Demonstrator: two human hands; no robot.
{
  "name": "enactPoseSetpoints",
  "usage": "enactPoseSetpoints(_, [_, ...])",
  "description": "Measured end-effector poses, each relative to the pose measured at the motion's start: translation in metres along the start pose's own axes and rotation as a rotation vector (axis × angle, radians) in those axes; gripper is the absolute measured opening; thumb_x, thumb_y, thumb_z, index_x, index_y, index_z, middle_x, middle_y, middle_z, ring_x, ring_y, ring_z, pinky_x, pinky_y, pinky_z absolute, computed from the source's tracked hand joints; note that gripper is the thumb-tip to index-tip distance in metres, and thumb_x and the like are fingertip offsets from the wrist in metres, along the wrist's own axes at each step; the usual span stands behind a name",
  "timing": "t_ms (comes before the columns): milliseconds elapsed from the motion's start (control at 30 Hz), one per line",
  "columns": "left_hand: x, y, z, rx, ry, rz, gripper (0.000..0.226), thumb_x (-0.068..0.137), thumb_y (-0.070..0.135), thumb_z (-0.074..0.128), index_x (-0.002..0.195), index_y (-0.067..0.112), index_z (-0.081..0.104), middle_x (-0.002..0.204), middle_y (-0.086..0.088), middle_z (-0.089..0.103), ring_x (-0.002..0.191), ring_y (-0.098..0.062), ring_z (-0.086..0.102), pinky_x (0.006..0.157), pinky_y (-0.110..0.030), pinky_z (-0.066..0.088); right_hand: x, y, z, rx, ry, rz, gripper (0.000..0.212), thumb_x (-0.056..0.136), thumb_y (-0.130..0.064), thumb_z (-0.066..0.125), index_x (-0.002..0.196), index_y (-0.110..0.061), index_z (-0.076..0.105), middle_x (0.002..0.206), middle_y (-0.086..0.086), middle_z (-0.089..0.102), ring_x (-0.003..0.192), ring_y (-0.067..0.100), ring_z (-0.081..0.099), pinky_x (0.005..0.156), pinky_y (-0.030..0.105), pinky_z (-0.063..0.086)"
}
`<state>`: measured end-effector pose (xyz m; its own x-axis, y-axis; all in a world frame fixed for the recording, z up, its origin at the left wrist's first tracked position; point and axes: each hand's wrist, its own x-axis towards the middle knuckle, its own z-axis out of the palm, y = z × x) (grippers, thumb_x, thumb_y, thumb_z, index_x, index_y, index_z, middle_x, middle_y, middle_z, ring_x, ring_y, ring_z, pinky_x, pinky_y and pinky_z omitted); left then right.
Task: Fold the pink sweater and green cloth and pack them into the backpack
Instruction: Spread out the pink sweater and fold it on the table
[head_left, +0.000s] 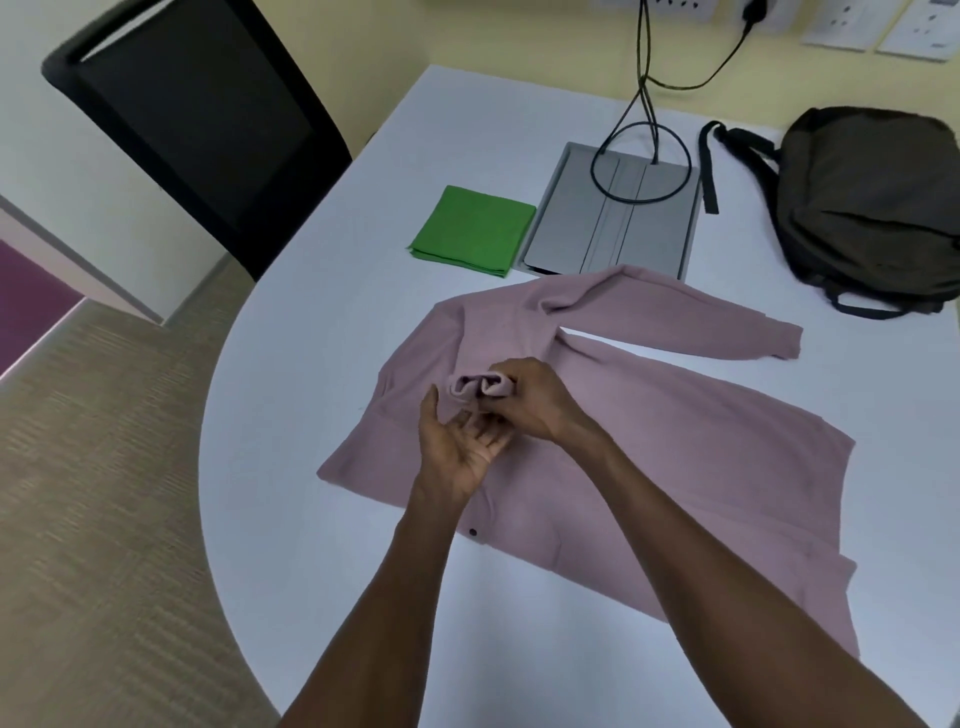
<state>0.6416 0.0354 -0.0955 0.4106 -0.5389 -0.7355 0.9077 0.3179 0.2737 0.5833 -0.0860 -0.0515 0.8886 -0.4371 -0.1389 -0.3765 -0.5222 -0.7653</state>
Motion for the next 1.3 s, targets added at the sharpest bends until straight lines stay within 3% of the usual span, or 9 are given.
enactPoseSetpoints(167, [-0.018,-0.013,0.027,-0.032,-0.262,-0.186,0.075,0.092,0.060,0.050,0.120,-0.009,0.056,0.107,-0.029,0.067,0.090,-0.038,0.071,0.073,-0.048,0.061,-0.066,0.005,-0.033,-0.155,-0.015,-0.122,0.028,0.084,-0.032,0.063,0.109,-0.032,0.073,0.102,-0.006,0.071,0.093,0.020,0.060,0.080,0.036,0.047])
enactPoseSetpoints(300, [-0.021,-0.032,0.035,0.066,-0.258,-0.206,0.064,0.090,0.039,0.066,0.137,-0.001,0.051,0.133,-0.022,0.059,0.121,-0.037,0.059,0.104,-0.053,0.046,-0.112,0.031,-0.059,-0.280,-0.025,-0.132,0.034,0.089,-0.018,0.064,0.114,-0.040,0.070,0.112,-0.012,0.069,0.101,0.019,0.057,0.084,0.039,0.044])
enactPoseSetpoints(433, [-0.026,-0.050,0.036,0.107,-0.175,-0.162,0.054,0.089,0.031,0.068,0.132,0.000,0.056,0.130,-0.021,0.063,0.122,-0.034,0.060,0.102,-0.049,0.047,-0.157,0.054,-0.095,-0.061,-0.053,-0.301,0.018,0.088,-0.022,0.066,0.101,-0.020,0.078,0.110,0.001,0.072,0.100,0.021,0.066,0.088,0.036,0.051])
enactPoseSetpoints(533, [-0.025,-0.059,0.038,0.214,-0.074,-0.055,0.040,0.091,0.016,0.065,0.127,-0.001,0.059,0.130,-0.019,0.063,0.106,-0.030,0.066,0.095,-0.043,0.053,-0.201,0.077,-0.122,-0.051,-0.115,-0.086,0.050,0.087,0.008,0.054,0.104,-0.032,0.078,0.135,-0.006,0.052,0.122,0.015,0.047,0.100,0.027,0.040])
enactPoseSetpoints(700, [-0.014,-0.072,0.023,0.701,0.389,0.340,0.031,0.079,0.000,0.074,0.107,-0.010,0.065,0.099,-0.018,0.066,0.073,-0.026,0.063,0.052,-0.023,0.051,-0.245,0.128,-0.155,0.037,-0.071,0.159,0.062,0.082,0.017,0.049,0.086,-0.038,0.078,0.107,-0.011,0.073,0.109,0.008,0.064,0.087,0.016,0.046])
enactPoseSetpoints(900, [-0.023,-0.087,0.004,1.330,0.433,0.615,0.060,0.079,-0.004,0.065,0.135,0.010,0.048,0.120,-0.015,0.058,0.105,-0.032,0.059,0.094,-0.038,0.052,-0.278,0.164,-0.166,0.335,-0.157,0.413,0.015,0.083,-0.009,0.075,0.095,-0.017,0.079,0.096,-0.005,0.076,0.097,0.009,0.069,0.080,0.014,0.052])
enactPoseSetpoints(1000, [-0.023,-0.086,-0.009,1.565,0.397,0.558,0.064,0.080,0.003,0.068,0.141,0.004,0.049,0.139,-0.019,0.054,0.128,-0.034,0.051,0.110,-0.037,0.040,-0.281,0.186,-0.157,0.573,-0.093,0.549,0.050,0.082,-0.041,0.078,0.097,0.006,0.069,0.095,0.025,0.070,0.095,0.039,0.068,0.088,0.037,0.057])
enactPoseSetpoints(1133, [-0.021,-0.079,-0.018,1.400,0.387,0.495,0.068,0.083,0.014,0.073,0.144,0.000,0.046,0.148,-0.016,0.047,0.135,-0.031,0.045,0.115,-0.036,0.034,-0.277,0.198,-0.133,0.470,0.232,0.574,0.007,0.079,-0.010,0.080,0.083,-0.006,0.075,0.092,0.016,0.074,0.091,0.034,0.070,0.070,0.025,0.053])
enactPoseSetpoints(1300, [-0.023,-0.066,-0.027,1.113,0.478,0.639,0.047,0.080,0.016,0.075,0.125,0.007,0.066,0.124,-0.009,0.066,0.111,-0.023,0.061,0.107,-0.039,0.046,-0.281,0.202,-0.132,0.583,0.390,0.629,0.021,0.080,0.007,0.069,0.086,-0.011,0.077,0.098,0.008,0.072,0.080,0.019,0.064,0.058,0.017,0.051])
